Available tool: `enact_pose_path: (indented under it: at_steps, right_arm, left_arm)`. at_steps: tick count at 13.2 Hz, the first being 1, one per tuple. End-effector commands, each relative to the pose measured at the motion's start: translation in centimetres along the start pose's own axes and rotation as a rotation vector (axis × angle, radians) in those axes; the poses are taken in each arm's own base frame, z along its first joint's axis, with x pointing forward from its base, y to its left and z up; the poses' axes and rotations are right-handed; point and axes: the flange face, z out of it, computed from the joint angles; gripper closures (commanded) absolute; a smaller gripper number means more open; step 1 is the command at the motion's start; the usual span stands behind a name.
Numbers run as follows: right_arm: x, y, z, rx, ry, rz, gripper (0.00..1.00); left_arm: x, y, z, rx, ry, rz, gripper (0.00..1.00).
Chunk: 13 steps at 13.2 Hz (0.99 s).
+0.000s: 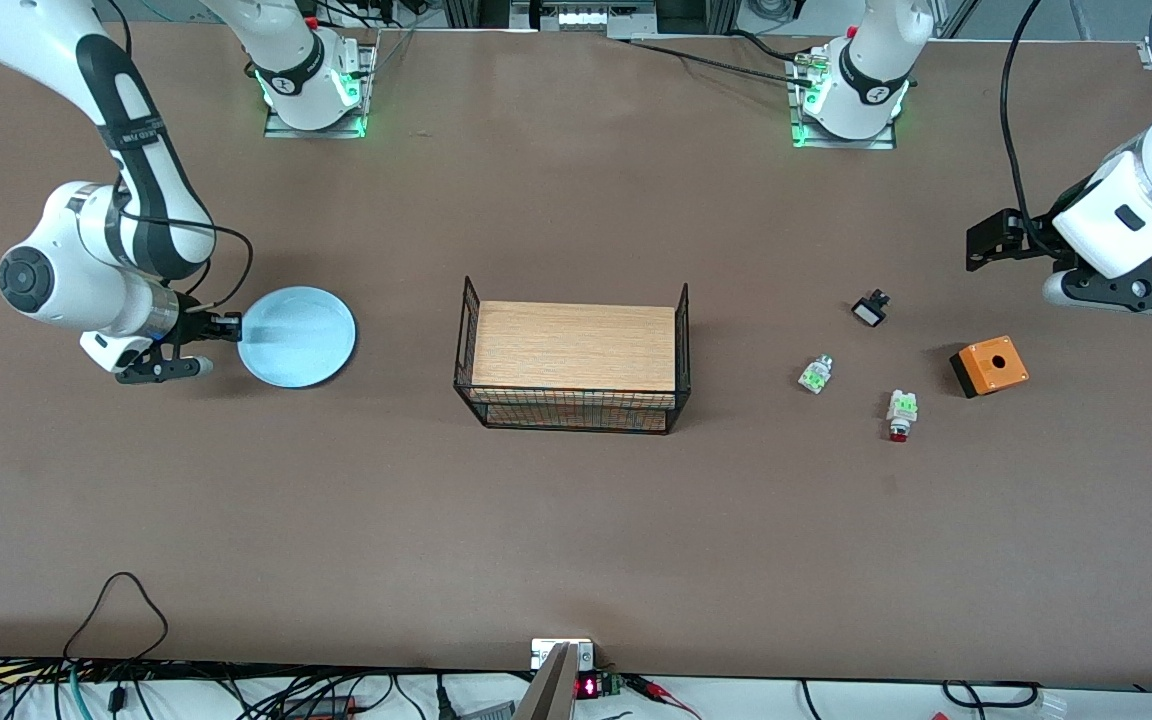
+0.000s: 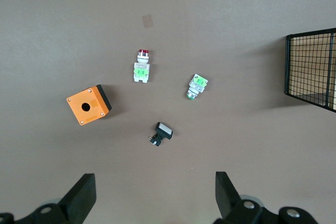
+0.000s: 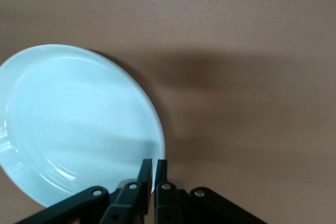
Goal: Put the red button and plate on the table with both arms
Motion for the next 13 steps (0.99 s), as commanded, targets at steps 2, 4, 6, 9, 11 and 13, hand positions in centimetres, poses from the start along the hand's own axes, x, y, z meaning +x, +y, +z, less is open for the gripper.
enact_pose_path:
  at_steps: [2, 4, 6, 9, 11, 13]
  right_arm:
    - [1.2, -0.7, -4.8, 0.021, 0.017, 0.049, 0.0]
    - [2.6, -3.4, -8.4, 0.022, 0.003, 0.116, 0.0]
    - [3.8, -6.8, -12.0, 0.014, 0.012, 0.139, 0.0]
    - [4.0, -10.1, -18.5, 0.007, 0.024, 0.175, 0.0]
    - [3.6, -10.7, -24.1, -0.007, 0.017, 0.157, 0.0]
    - [2.8, -10.6, -29.4, -0.089, 0.024, 0.141, 0.0]
  left_arm:
    - [0.1, -0.3, -0.5, 0.023, 0.003, 0.022, 0.0]
    - [0.1, -0.4, -0.5, 0.029, 0.005, 0.022, 0.0]
    - [0.1, -0.1, -0.6, 0.053, 0.005, 0.03, 0.0]
    - [0.1, -0.2, -0.6, 0.05, 0.006, 0.03, 0.0]
    - [0.1, 0.0, -0.6, 0.042, 0.006, 0.031, 0.0]
    - [0.1, -0.2, -0.6, 0.037, 0.006, 0.026, 0.0]
